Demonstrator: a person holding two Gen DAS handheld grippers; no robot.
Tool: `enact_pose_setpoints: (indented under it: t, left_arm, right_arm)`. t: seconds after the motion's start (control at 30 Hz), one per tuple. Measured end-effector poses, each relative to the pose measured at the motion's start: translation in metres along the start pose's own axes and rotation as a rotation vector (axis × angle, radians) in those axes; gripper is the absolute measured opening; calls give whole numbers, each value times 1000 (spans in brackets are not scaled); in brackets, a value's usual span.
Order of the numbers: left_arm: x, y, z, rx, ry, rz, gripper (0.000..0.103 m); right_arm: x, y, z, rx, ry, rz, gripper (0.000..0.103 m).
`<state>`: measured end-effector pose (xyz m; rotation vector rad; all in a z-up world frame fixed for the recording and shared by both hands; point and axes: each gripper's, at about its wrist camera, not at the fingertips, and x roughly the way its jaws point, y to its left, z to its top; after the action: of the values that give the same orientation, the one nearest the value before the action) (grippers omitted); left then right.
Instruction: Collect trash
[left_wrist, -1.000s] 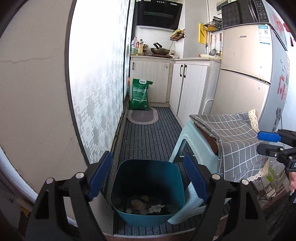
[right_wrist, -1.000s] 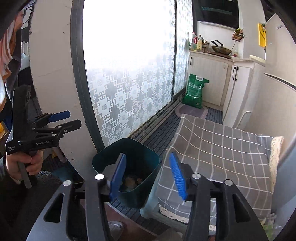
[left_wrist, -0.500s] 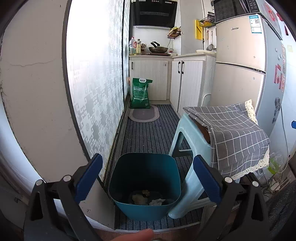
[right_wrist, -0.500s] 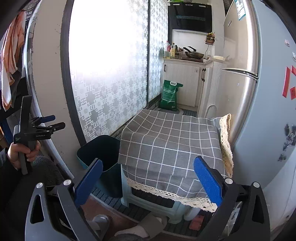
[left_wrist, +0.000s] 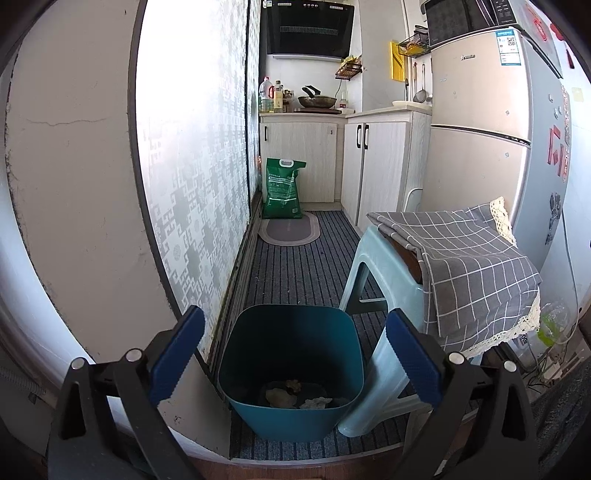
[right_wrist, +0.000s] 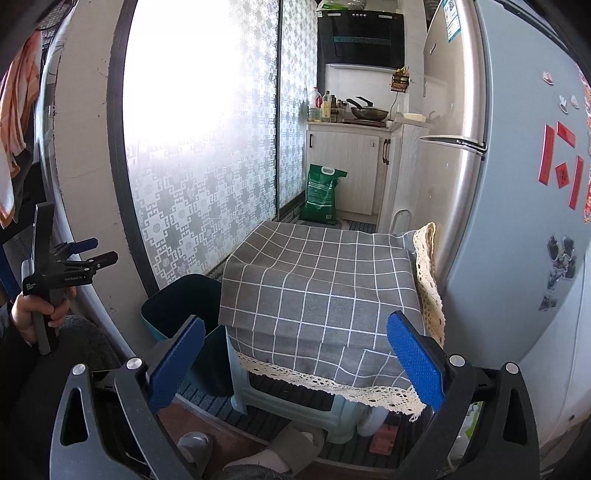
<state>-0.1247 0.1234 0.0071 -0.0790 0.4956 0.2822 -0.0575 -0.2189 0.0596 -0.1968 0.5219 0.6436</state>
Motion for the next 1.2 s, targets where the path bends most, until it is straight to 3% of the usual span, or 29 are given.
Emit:
enact_pose_setpoints:
  t: [1.2]
  left_arm:
    - [2, -4, -2, 6, 13, 3, 100]
  right_arm:
    - [4, -5, 1, 18, 27, 13, 100]
